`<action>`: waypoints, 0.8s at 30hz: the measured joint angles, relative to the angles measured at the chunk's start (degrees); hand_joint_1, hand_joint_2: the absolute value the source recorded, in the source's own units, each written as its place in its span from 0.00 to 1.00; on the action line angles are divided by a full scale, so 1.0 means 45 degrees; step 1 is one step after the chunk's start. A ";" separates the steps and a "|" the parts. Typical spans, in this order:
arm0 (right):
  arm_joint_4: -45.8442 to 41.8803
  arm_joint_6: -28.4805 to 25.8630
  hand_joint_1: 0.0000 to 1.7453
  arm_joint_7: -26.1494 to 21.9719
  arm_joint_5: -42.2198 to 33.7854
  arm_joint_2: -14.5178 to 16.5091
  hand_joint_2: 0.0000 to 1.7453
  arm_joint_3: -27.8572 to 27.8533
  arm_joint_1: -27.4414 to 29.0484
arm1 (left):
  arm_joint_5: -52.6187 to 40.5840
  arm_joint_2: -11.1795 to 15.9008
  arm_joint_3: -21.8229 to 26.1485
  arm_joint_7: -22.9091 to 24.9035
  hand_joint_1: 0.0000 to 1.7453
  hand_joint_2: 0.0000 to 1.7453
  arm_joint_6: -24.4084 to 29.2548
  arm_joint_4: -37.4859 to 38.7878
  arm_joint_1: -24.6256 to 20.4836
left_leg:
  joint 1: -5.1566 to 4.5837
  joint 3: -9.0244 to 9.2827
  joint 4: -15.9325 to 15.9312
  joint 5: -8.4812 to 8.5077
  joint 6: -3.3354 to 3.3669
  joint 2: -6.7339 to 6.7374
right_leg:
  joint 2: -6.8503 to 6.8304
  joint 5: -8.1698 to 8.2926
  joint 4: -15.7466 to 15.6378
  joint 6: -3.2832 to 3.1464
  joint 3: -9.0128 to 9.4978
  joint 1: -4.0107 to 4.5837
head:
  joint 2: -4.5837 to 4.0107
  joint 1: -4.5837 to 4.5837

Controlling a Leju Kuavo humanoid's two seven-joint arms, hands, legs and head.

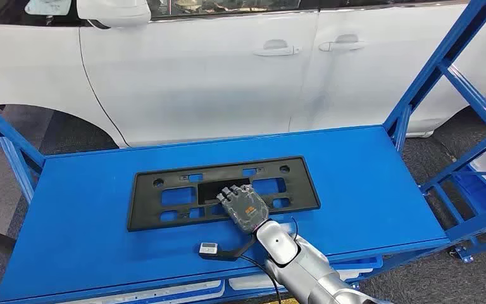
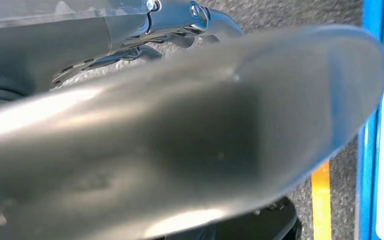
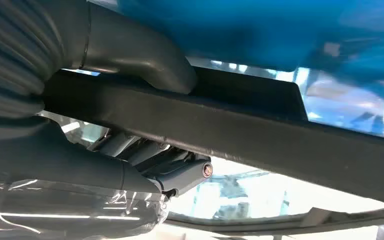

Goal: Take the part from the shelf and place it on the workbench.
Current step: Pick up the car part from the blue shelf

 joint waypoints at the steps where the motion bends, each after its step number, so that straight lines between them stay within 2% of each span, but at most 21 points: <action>1: -0.0007 0.0000 1.00 -0.0037 0.0000 -0.0009 1.00 -0.0019 0.0015 | 0.0001 0.0001 -0.0002 -0.0068 0.00 0.67 -0.0007 0.0000 0.0003 | -0.0008 -0.0010 0.0002 0.0002 0.0008 0.0002 | 0.0000 -0.0247 0.0578 0.0015 -0.0274 -0.0003 | 0.0000 0.0000; 2: -0.0024 0.0000 1.00 -0.0082 0.0000 -0.0017 1.00 -0.0038 0.0031 | 0.0000 0.0001 -0.0002 -0.0139 0.00 0.75 -0.0029 0.0000 0.0008 | -0.0016 -0.0018 0.0004 0.0003 0.0012 0.0003 | -0.0001 -0.0413 0.1042 0.0023 -0.0496 -0.0004 | 0.0000 -0.0001; 3: -0.0065 0.0000 1.00 -0.0179 -0.0005 -0.0034 1.00 -0.0080 0.0064 | -0.0001 0.0002 -0.0004 -0.0279 0.00 1.00 -0.0077 0.0000 0.0018 | -0.0028 -0.0028 0.0007 0.0004 0.0023 0.0003 | -0.0001 -0.0678 0.1813 0.0036 -0.0870 -0.0007 | 0.0000 -0.0001; 4: -0.0139 0.0000 1.00 -0.0291 -0.0016 -0.0052 1.00 -0.0128 0.0111 | 0.0000 0.0002 -0.0005 -0.0425 0.00 1.00 -0.0146 0.0000 0.0030 | -0.0039 -0.0029 0.0009 0.0004 0.0026 -0.0002 | -0.0001 -0.0708 0.2200 0.0030 -0.1066 -0.0007 | 0.0000 -0.0001; 5: -0.0258 0.0000 1.00 -0.0432 -0.0039 -0.0070 1.00 -0.0185 0.0163 | 0.0001 0.0002 -0.0006 -0.0570 0.00 1.00 -0.0232 0.0000 0.0040 | -0.0047 -0.0019 0.0011 0.0003 0.0025 -0.0012 | -0.0001 -0.0479 0.2041 0.0000 -0.1001 -0.0003 | 0.0000 -0.0001; 6: -0.0432 0.0000 1.00 -0.0616 -0.0094 -0.0089 1.00 -0.0257 0.0223 | 0.0007 0.0001 -0.0007 -0.0725 0.00 1.00 -0.0320 0.0000 0.0045 | -0.0051 0.0000 0.0012 -0.0001 0.0020 -0.0025 | 0.0000 -0.0058 0.1383 -0.0056 -0.0698 0.0007 | 0.0000 0.0000; 8: -0.0986 0.0000 1.00 -0.1185 -0.0343 -0.0108 1.00 -0.0468 0.0367 | 0.0027 -0.0013 -0.0011 -0.1026 0.00 1.00 -0.0433 0.0000 0.0040 | -0.0075 0.0017 0.0021 -0.0021 -0.0023 -0.0040 | -0.0002 0.0770 -0.0463 -0.0211 0.0173 0.0067 | 0.0000 -0.0004; 9: -0.1408 0.0000 1.00 -0.1668 -0.0597 -0.0098 1.00 -0.0637 0.0479 | 0.0052 -0.0023 -0.0013 -0.1165 0.00 1.00 -0.0456 0.0000 0.0034 | -0.0092 0.0004 0.0029 -0.0030 -0.0073 -0.0040 | -0.0009 0.0985 -0.1119 -0.0271 0.0462 0.0105 | 0.0000 -0.0005; 10: -0.1917 0.0000 1.00 -0.2342 -0.0979 -0.0066 1.00 -0.0882 0.0640 | 0.0083 -0.0032 -0.0016 -0.1284 0.00 1.00 -0.0457 0.0000 0.0031 | -0.0106 -0.0013 0.0031 -0.0038 -0.0137 -0.0037 | -0.0015 0.1047 -0.1446 -0.0315 0.0593 0.0144 | 0.0000 -0.0010; 12: -0.3064 0.0000 1.00 -0.4366 -0.2345 0.0140 1.00 -0.1672 0.1069 | 0.0226 -0.0043 -0.0018 -0.1536 0.00 1.00 -0.0465 0.0000 0.0033 | -0.0115 -0.0025 0.0003 -0.0037 -0.0290 -0.0031 | -0.0022 0.1040 -0.1545 -0.0397 0.0586 0.0162 | -0.0001 -0.0011; 14: -0.4157 0.0010 1.00 -0.6707 -0.4948 0.0502 1.00 -0.2665 0.1515 | 0.0514 -0.0046 0.0005 -0.2015 0.00 1.00 -0.0481 0.0000 0.0036 | -0.0105 -0.0110 0.0218 -0.0237 -0.0419 -0.0022 | -0.0054 0.1094 -0.1662 -0.0525 0.0635 0.0098 | -0.0002 -0.0038; 15: -0.4802 0.0082 1.00 -0.7577 -0.6888 0.0645 1.00 -0.3041 0.1727 | 0.0729 -0.0050 0.0044 -0.2378 0.00 1.00 -0.0513 0.0000 0.0035 | -0.0103 -0.0298 0.0646 -0.0528 -0.0477 -0.0017 | -0.0089 0.1119 -0.1725 -0.0582 0.0666 0.0057 | -0.0002 -0.0076; 16: -0.5571 0.0239 1.00 -0.8125 -0.9129 0.0684 1.00 -0.3271 0.1940 | 0.0956 -0.0055 0.0109 -0.2771 0.00 1.00 -0.0588 0.0000 0.0036 | -0.0085 -0.0616 0.1350 -0.0942 -0.0527 -0.0013 | -0.0139 0.1123 -0.1754 -0.0618 0.0688 0.0049 | -0.0002 -0.0105; 18: -0.7378 0.0956 1.00 -0.8463 -1.3693 0.0477 1.00 -0.3402 0.2367 | 0.1382 -0.0066 0.0298 -0.3410 0.00 1.00 -0.0905 0.0000 0.0062 | -0.0061 -0.1393 0.3080 -0.1729 -0.0620 -0.0007 | -0.0224 0.1097 -0.1748 -0.0662 0.0690 0.0061 | -0.0001 -0.0140; 19: -0.8283 0.1593 1.00 -0.8488 -1.5549 0.0268 1.00 -0.3411 0.2607 | 0.1567 -0.0066 0.0413 -0.3605 0.00 1.00 -0.1108 0.0000 0.0093 | -0.0045 -0.1615 0.3596 -0.1841 -0.0652 -0.0004 | -0.0235 0.1081 -0.1732 -0.0669 0.0691 0.0063 | 0.0000 -0.0136; 20: -0.9152 0.2420 1.00 -0.8512 -1.6987 0.0040 1.00 -0.3410 0.2859 | 0.1738 -0.0066 0.0531 -0.3738 0.00 1.00 -0.1283 0.0000 0.0133 | -0.0030 -0.1612 0.3639 -0.1699 -0.0668 -0.0001 | -0.0214 0.1061 -0.1708 -0.0665 0.0693 0.0057 | 0.0000 -0.0140; 21: -0.9983 0.3412 1.00 -0.8581 -1.8066 -0.0195 1.00 -0.3402 0.3122 | 0.1881 -0.0064 0.0643 -0.3825 0.00 1.00 -0.1410 0.0000 0.0165 | -0.0014 -0.1351 0.3121 -0.1305 -0.0664 0.0004 | -0.0167 0.1031 -0.1672 -0.0641 0.0704 0.0046 | 0.0000 -0.0142; 22: -1.0755 0.4513 1.00 -0.8698 -1.8894 -0.0415 1.00 -0.3389 0.3373 | 0.1977 -0.0058 0.0749 -0.3873 0.00 1.00 -0.1485 0.0000 0.0178 | -0.0002 -0.0929 0.2223 -0.0801 -0.0638 0.0010 | -0.0117 0.0984 -0.1622 -0.0600 0.0722 0.0035 | -0.0001 -0.0143; 24: -1.2096 0.6557 1.00 -0.9021 -2.0086 -0.0757 1.00 -0.3376 0.3772 | 0.2040 -0.0046 0.0894 -0.3868 0.00 1.00 -0.1539 0.0000 0.0163 | -0.0027 -0.0208 0.0687 -0.0215 -0.0536 0.0012 | -0.0055 0.0910 -0.1498 -0.0477 0.0706 0.0061 | -0.0001 -0.0140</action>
